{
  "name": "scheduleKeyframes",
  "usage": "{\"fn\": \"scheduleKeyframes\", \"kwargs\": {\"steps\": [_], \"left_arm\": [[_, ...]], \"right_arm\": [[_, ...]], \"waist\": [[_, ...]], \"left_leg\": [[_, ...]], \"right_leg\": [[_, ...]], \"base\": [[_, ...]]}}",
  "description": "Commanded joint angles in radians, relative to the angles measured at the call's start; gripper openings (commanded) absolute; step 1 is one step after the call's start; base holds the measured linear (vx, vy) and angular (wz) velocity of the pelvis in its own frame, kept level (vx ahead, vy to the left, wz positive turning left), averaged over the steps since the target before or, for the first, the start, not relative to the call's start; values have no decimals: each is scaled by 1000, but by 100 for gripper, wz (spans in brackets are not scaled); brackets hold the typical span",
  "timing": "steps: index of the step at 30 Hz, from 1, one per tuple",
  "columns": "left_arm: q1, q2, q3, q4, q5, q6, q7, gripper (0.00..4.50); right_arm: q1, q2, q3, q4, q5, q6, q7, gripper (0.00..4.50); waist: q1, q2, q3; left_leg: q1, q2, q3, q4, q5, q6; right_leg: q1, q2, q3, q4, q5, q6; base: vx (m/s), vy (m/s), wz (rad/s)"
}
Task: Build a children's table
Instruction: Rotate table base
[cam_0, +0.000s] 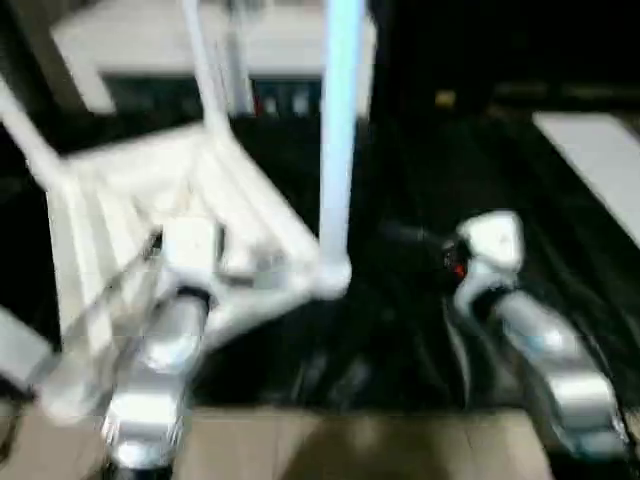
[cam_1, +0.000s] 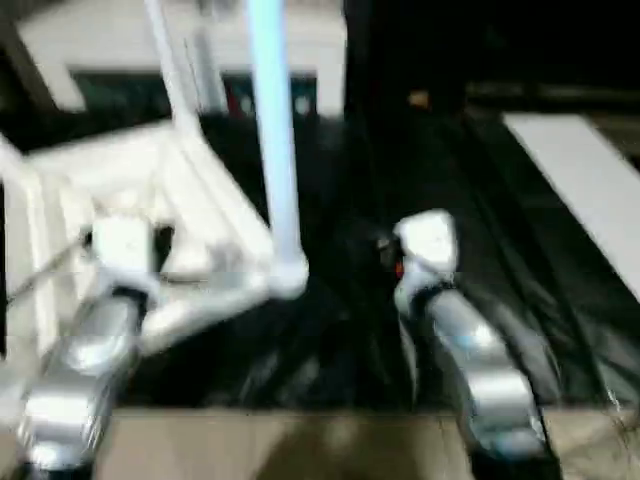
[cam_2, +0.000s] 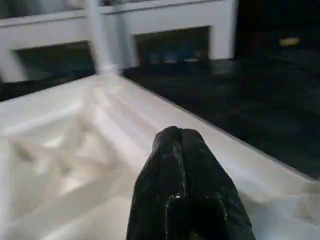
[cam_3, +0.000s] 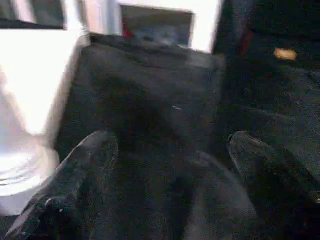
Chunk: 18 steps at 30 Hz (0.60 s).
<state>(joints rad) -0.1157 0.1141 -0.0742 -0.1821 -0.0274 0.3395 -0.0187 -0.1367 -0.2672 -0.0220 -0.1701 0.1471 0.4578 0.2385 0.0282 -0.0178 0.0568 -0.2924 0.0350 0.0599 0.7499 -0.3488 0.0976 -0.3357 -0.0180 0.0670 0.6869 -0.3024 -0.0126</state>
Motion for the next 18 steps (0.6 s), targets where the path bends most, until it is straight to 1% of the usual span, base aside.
{"fn": "scheduleKeyframes", "kwargs": {"steps": [1, 2, 3, 4, 5, 6, 7, 8, 9, 10, 11, 12, 13, 14, 15, 16, 17, 18], "left_arm": [[-2, 23, 26, -21, -12, 11, -16, 6], [3, 28, 24, -27, -29, 20, -39, 6], [14, 46, 11, -40, -58, 27, -93, 6], [19, 55, 4, -45, -68, 26, -117, 6], [25, 67, -5, -50, -71, 12, -144, 6], [35, 91, -15, -61, -91, 8, -197, 6], [44, 108, -18, -76, -132, 9, -259, 34], [45, 109, -18, -77, -136, 9, -263, 42], [53, 155, -39, -100, -189, 20, -378, 42], [54, 195, -64, -110, -207, 34, -452, 48], [52, 227, -86, -110, -203, 34, -496, 48], [44, 248, -97, -101, -202, 41, -525, 62], [41, 254, -100, -97, -201, 43, -533, 77], [34, 263, -103, -90, -200, 48, -545, 83], [9, 300, -120, -74, -208, 73, -601, 85], [1, 311, -124, -69, -211, 82, -618, 85], [-30, 347, -142, -47, -216, 107, -678, 92], [-49, 363, -151, -28, -205, 119, -695, 122]], "right_arm": [[-14, 2, 3, -19, 10, 1, 7, 400], [-13, -7, 4, -20, 15, 2, 22, 400], [-9, -23, 8, -27, 30, 8, 56, 400], [-8, -28, 10, -30, 38, 11, 71, 400], [-4, -40, 18, -37, 47, 11, 94, 400], [5, -68, 37, -46, 56, 16, 140, 400], [18, -99, 57, -57, 64, 16, 193, 400], [19, -102, 59, -57, 64, 16, 197, 400], [40, -155, 90, -70, 58, -3, 272, 400], [50, -180, 97, -78, 71, 2, 317, 400], [55, -196, 99, -84, 76, -7, 344, 400], [57, -213, 97, -90, 90, 2, 373, 400], [57, -219, 96, -92, 94, 5, 383, 400], [57, -229, 95, -95, 101, 10, 398, 400], [55, -262, 97, -103, 120, 21, 446, 400], [55, -271, 97, -104, 125, 24, 459, 400], [50, -304, 98, -103, 133, 25, 501, 400], [46, -315, 97, -98, 134, 25, 512, 400]], "waist": [[29, -49, -44], [34, -27, -36], [33, -6, -38], [43, 20, -45], [42, 31, -51], [16, 72, -69], [16, 72, -69], [-2, 79, -95], [-1, 70, -99], [17, 43, -88], [26, 42, -77], [27, 16, -65], [27, 16, -65], [30, 20, -59], [21, 20, -50], [13, 24, -44], [12, 26, -45], [6, 28, -42]], "left_leg": [[-95, 3, 6, 0, 65, 18], [-82, 8, 8, -9, 80, -1], [-120, 40, -6, -25, 166, -20], [-140, 76, -20, -77, 279, -27], [-137, 93, -22, -119, 352, -20], [-60, 233, -99, -176, 512, 144], [-60, 233, -99, -176, 512, 144], [29, 320, -179, -148, 820, 251], [23, 267, -166, -129, 1100, 220], [-26, 180, -121, -143, 1049, 156], [-62, 138, -83, -150, 897, 116], [-104, 103, -24, -173, 332, 24], [-104, 103, -24, -173, 332, 24], [-94, 123, -16, -194, 83, -32], [-87, 134, -6, -214, -87, -68], [-81, 146, -2, -226, -222, -109], [-74, 150, 3, -227, -277, -133], [-71, 155, 6, -231, -346, -170]], "right_leg": [[138, -118, 129, -158, -257, 16], [123, -120, 143, -175, -157, -29], [149, -137, 135, -176, -18, -129], [143, -114, 94, -156, 175, -146], [131, -83, 58, -133, 277, -122], [24, -54, -42, -27, 355, -22], [24, -54, -42, -27, 355, -22], [-51, -109, -17, 14, 183, 3], [-57, -118, -10, -10, 228, 54], [-32, -98, -20, -57, 284, 90], [-16, -96, -31, -86, 278, 62], [24, -134, -45, -127, 128, -19], [24, -134, -45, -127, 128, -19], [24, -140, -48, -137, 0, -83], [18, -132, -52, -144, -119, -130], [8, -130, -57, -147, -233, -145], [-1, -127, -57, -148, -273, -143], [-9, -128, -58, -152, -310, -131]], "base": [[157, -87, 18], [152, -40, 21], [152, -40, 21], [152, 10, 3], [89, 53, -1], [89, 53, -1], [67, 61, -2], [66, 72, -10], [66, 72, -10], [-52, 160, -12], [-85, 131, -6], [-85, 131, -6], [-65, 20, -8], [-86, -12, -4], [-86, -12, -4], [-89, -13, 3], [-101, -13, 2], [-101, -13, 2]]}}
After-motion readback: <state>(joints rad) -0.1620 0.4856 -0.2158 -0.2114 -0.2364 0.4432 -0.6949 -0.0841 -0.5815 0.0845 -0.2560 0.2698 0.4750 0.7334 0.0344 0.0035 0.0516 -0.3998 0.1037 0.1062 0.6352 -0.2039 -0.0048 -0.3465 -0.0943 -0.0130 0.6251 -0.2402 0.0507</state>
